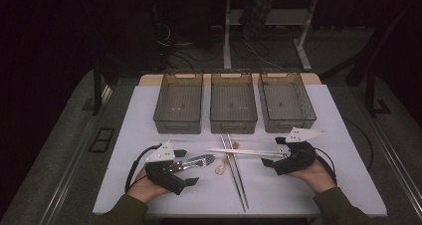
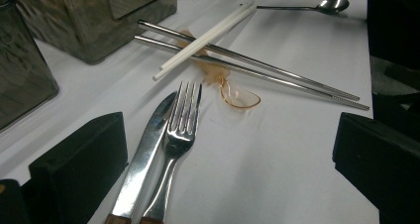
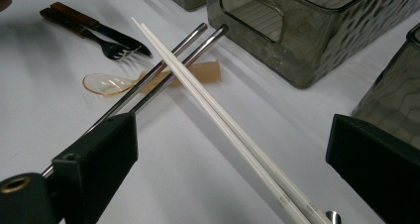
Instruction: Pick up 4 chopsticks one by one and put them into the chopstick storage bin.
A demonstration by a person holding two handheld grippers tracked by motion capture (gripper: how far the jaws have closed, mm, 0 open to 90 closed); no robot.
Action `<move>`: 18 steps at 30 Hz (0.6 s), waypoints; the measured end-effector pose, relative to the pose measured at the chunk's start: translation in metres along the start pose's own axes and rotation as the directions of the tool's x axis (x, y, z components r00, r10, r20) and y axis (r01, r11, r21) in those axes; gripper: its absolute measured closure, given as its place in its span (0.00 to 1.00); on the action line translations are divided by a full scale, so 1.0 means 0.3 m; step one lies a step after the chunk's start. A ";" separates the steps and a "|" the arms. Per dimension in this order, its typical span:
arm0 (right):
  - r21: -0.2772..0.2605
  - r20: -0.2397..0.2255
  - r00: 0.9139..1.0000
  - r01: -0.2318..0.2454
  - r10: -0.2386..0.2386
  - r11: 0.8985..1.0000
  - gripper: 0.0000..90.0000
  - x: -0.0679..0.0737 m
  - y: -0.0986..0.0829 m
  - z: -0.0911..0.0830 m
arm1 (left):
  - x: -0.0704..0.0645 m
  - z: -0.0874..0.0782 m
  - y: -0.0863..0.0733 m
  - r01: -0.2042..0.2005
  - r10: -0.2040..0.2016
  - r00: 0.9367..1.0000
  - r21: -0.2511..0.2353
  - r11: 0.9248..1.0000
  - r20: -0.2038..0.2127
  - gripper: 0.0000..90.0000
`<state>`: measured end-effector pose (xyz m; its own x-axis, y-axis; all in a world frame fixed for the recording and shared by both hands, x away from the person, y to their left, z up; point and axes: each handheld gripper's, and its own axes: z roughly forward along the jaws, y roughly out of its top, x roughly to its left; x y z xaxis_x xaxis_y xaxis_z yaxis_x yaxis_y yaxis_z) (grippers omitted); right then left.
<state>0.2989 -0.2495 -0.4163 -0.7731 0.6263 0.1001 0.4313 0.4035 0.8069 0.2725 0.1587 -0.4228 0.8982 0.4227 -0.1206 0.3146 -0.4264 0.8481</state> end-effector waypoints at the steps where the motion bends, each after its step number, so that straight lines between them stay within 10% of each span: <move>1: 0.003 -0.002 1.000 0.001 -0.001 1.000 0.06 -0.002 0.002 0.002 | 0.000 0.000 0.000 0.000 0.000 1.000 0.000 1.000 0.000 0.00; 18: 0.060 -0.003 0.999 0.039 -0.039 0.997 0.07 -0.027 0.043 0.064 | 0.001 0.002 0.000 0.001 -0.001 1.000 -0.001 1.000 0.005 0.00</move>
<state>0.3197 -0.2366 -0.4180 -0.7907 0.6081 0.0706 0.4282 0.4669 0.7738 0.2729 0.1584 -0.4232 0.8995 0.4189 -0.1244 0.3154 -0.4252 0.8484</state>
